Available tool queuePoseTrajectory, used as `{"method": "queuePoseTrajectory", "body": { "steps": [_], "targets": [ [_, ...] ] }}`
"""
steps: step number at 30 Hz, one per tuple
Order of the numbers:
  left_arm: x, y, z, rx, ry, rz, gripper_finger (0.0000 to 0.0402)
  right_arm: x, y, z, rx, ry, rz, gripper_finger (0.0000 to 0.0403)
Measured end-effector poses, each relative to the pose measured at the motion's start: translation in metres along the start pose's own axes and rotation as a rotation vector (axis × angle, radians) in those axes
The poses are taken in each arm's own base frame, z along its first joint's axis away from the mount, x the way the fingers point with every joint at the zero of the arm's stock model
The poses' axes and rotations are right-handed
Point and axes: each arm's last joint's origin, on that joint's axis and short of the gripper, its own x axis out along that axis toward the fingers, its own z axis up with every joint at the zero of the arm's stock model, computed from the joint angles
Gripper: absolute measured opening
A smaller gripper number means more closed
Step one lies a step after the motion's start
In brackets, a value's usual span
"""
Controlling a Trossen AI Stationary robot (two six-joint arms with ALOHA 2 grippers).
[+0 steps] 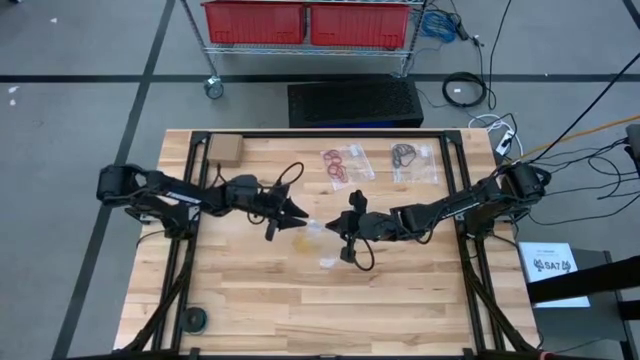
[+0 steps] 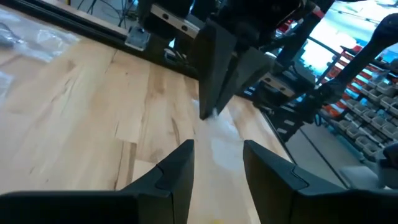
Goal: Sort rubber bands
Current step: Close the top left transparent zip lock bag
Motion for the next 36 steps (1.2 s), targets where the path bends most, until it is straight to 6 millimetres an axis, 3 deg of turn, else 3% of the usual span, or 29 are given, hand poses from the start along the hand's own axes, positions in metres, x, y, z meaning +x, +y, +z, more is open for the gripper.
{"method": "queuePoseTrajectory", "body": {
  "steps": [9, 36],
  "targets": [
    [0.014, 0.0, 0.003, -0.004, 0.025, -0.043, 0.0141, 0.0, 0.0, 0.0, 0.0, 0.002, 0.0, 0.0],
    [0.004, 0.016, 0.001, -0.041, 0.126, -0.059, 0.0141, -0.002, 0.004, -0.001, -0.018, 0.006, 0.016, 0.0]
  ]
}}
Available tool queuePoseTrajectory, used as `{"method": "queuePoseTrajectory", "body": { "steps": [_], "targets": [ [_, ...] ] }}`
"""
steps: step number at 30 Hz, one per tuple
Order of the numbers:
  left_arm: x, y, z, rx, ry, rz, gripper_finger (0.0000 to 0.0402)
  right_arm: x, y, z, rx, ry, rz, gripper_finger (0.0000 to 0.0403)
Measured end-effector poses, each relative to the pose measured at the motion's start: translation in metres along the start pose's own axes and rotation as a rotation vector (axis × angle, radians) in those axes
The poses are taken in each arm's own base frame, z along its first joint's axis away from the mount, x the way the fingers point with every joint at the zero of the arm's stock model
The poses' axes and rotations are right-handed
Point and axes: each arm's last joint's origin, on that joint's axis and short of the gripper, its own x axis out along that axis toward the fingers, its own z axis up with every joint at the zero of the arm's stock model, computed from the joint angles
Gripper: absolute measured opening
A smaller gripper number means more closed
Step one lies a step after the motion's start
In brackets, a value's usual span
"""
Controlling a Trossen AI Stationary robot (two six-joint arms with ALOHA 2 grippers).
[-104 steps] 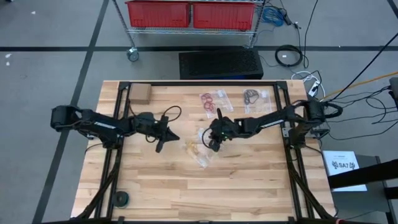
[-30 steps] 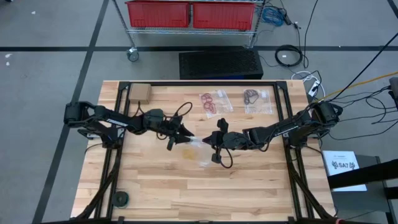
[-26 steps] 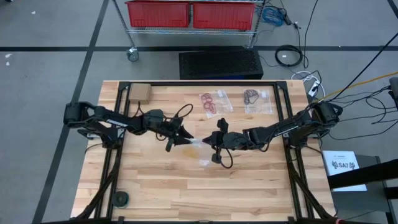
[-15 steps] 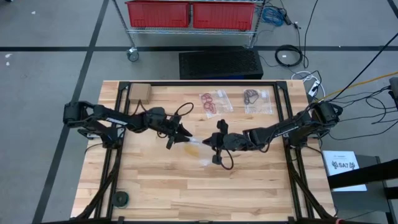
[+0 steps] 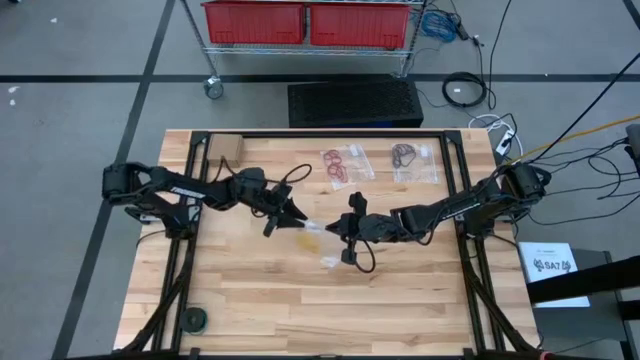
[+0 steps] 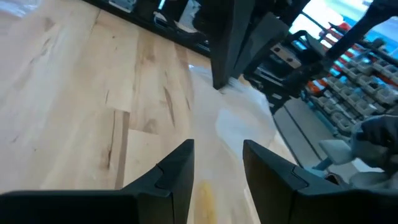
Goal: Sort rubber bands
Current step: Close the top left transparent zip lock bag
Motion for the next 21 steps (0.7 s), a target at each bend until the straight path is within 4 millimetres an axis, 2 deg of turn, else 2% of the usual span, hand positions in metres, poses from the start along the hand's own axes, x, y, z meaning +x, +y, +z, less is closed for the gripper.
{"method": "queuePoseTrajectory", "body": {
  "steps": [10, 16, 21],
  "targets": [
    [-0.015, 0.005, 0.012, -0.021, -0.026, -0.059, 0.0141, 0.0, 0.0, -0.001, -0.006, 0.014, -0.002, 0.0],
    [-0.006, -0.01, 0.008, -0.012, -0.002, -0.108, 0.0141, 0.0, 0.0, -0.001, -0.005, 0.013, -0.002, 0.0],
    [-0.001, -0.015, 0.006, 0.041, -0.029, -0.053, 0.0141, 0.0, -0.001, -0.001, -0.004, 0.013, -0.004, 0.0]
  ]
}}
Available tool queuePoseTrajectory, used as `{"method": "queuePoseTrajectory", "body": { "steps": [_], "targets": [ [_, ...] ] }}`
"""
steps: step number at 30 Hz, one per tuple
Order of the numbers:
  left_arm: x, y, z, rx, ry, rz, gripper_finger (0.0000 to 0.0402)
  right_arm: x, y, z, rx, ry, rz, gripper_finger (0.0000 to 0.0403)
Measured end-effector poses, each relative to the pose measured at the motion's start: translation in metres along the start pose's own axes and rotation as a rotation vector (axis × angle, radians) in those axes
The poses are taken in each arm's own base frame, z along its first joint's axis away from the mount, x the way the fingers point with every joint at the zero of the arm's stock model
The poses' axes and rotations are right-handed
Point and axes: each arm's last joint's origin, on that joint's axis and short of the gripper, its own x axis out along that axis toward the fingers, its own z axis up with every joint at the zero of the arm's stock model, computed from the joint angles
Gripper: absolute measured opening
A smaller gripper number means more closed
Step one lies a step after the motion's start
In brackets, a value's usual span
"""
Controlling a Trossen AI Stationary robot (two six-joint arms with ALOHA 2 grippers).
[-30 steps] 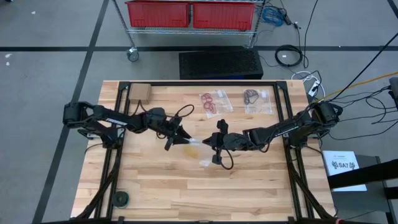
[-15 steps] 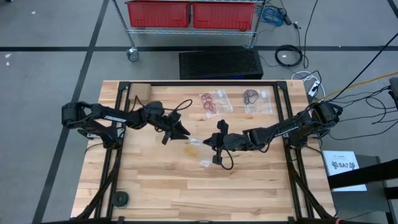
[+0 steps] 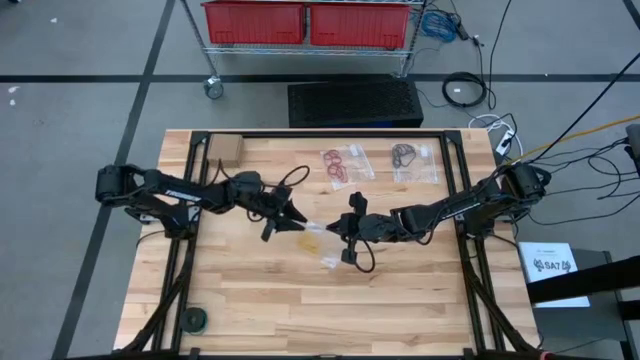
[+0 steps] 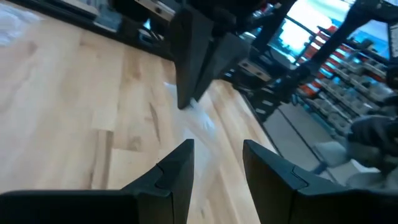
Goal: Sort rubber bands
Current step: Close the top left transparent zip lock bag
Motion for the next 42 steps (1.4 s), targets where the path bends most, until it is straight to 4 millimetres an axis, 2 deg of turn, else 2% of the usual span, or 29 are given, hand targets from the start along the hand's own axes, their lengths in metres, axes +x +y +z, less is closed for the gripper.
{"method": "queuePoseTrajectory", "body": {
  "steps": [7, 27, 42],
  "targets": [
    [0.0, 0.001, 0.002, 0.013, -0.035, 0.067, 0.0141, 0.0, 0.0, 0.0, 0.0, -0.001, 0.0, 0.0],
    [0.01, -0.004, 0.005, 0.07, -0.035, 0.062, 0.0137, 0.0, 0.0, 0.0, -0.002, -0.002, 0.0, 0.0],
    [0.015, -0.001, 0.003, 0.053, 0.011, 0.059, 0.0042, 0.0, 0.0, 0.0, -0.007, -0.002, 0.0, 0.0]
  ]
}}
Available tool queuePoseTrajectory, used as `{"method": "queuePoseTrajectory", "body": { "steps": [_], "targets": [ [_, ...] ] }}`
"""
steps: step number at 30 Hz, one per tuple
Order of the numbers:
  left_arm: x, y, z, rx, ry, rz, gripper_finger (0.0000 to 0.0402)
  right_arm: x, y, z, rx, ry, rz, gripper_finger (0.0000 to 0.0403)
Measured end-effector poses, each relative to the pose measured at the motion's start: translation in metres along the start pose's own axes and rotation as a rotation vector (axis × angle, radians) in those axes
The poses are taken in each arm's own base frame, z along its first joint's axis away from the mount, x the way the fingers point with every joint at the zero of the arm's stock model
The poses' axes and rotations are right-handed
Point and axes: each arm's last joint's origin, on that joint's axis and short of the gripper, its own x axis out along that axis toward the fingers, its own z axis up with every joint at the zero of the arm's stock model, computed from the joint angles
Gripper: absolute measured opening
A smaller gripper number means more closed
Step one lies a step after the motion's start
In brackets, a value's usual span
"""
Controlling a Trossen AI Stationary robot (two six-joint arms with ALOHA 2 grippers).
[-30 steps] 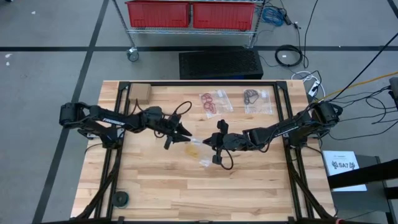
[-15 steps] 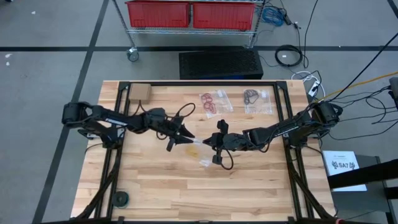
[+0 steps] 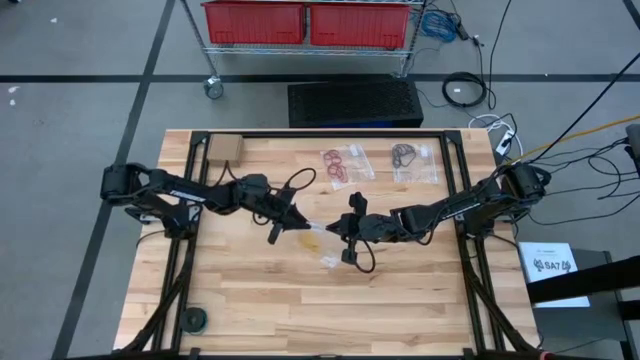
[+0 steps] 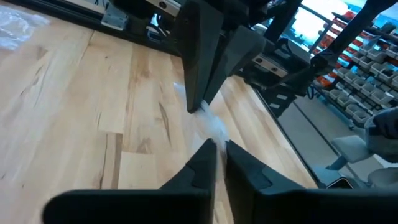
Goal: Sort rubber bands
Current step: Close the top left transparent zip lock bag
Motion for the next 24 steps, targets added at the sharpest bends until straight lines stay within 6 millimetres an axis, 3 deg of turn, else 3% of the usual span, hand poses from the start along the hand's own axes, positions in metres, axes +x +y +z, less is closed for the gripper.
{"method": "queuePoseTrajectory", "body": {
  "steps": [4, 9, 14, 24],
  "targets": [
    [0.0, 0.0, 0.0, 0.019, 0.005, 0.0, 0.0009, 0.0, 0.0, 0.0, 0.0, 0.0, 0.0, 0.0],
    [0.0, 0.001, -0.001, 0.047, 0.01, 0.002, 0.0004, 0.0, -0.002, 0.001, 0.067, -0.001, -0.003, 0.0008],
    [0.0, 0.001, -0.003, 0.063, 0.028, 0.014, 0.0003, -0.002, -0.009, 0.008, 0.2, -0.038, 0.008, 0.005],
    [0.0, 0.002, -0.005, 0.094, 0.046, 0.045, 0.0002, 0.002, -0.022, 0.021, 0.262, -0.123, 0.137, 0.0125]
  ]
}}
